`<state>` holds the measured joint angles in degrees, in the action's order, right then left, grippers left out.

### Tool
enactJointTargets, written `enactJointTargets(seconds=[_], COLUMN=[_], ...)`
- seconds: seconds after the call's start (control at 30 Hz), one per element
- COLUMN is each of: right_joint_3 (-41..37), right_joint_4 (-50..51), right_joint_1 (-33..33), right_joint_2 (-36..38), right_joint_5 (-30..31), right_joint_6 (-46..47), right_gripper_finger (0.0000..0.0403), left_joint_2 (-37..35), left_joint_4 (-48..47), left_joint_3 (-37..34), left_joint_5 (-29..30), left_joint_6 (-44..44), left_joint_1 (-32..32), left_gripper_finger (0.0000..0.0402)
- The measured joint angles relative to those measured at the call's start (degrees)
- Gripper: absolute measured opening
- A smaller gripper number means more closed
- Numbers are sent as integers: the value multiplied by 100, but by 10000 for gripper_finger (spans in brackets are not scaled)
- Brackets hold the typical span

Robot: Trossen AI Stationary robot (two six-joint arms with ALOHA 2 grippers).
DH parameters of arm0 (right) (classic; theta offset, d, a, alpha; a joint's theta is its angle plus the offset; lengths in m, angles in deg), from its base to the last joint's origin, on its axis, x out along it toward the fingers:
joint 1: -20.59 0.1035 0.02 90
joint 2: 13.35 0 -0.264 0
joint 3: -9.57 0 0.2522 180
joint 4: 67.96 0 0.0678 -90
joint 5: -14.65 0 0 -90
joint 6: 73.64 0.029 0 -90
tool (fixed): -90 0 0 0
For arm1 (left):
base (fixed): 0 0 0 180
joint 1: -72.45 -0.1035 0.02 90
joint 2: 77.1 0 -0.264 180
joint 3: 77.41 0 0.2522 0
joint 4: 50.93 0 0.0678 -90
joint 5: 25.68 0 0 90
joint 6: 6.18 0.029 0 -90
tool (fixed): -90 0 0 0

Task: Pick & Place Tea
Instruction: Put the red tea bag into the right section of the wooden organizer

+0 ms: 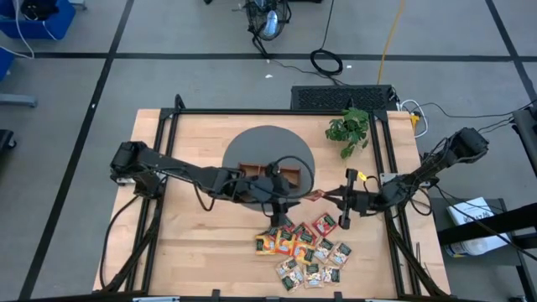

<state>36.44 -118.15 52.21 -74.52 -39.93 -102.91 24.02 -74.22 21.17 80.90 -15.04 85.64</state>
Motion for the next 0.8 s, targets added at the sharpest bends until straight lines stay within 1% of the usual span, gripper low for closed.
enactJointTargets(seconds=[0.17,0.33,0.57,0.67,0.8], right_joint_3=[146,284,563,594,594], right_joint_4=[42,27,37,34,85], right_joint_1=[0,-4,-4,-7,-7], right_joint_2=[-108,-303,-537,-570,-568], right_joint_5=[-104,-98,-60,63,194], right_joint_6=[-157,-322,-620,-639,-640], right_gripper_finger=[1,1,1,1,1], left_joint_2=[-2,12,249,250,240], left_joint_4=[443,481,528,519,519], left_joint_3=[0,0,-6,-7,-4], left_joint_5=[-3,0,-5,-2,-1], left_joint_6=[-31,-15,162,293,427], left_joint_1=[4,-31,-136,-133,-73], left_gripper_finger=[237,237,234,218,167])
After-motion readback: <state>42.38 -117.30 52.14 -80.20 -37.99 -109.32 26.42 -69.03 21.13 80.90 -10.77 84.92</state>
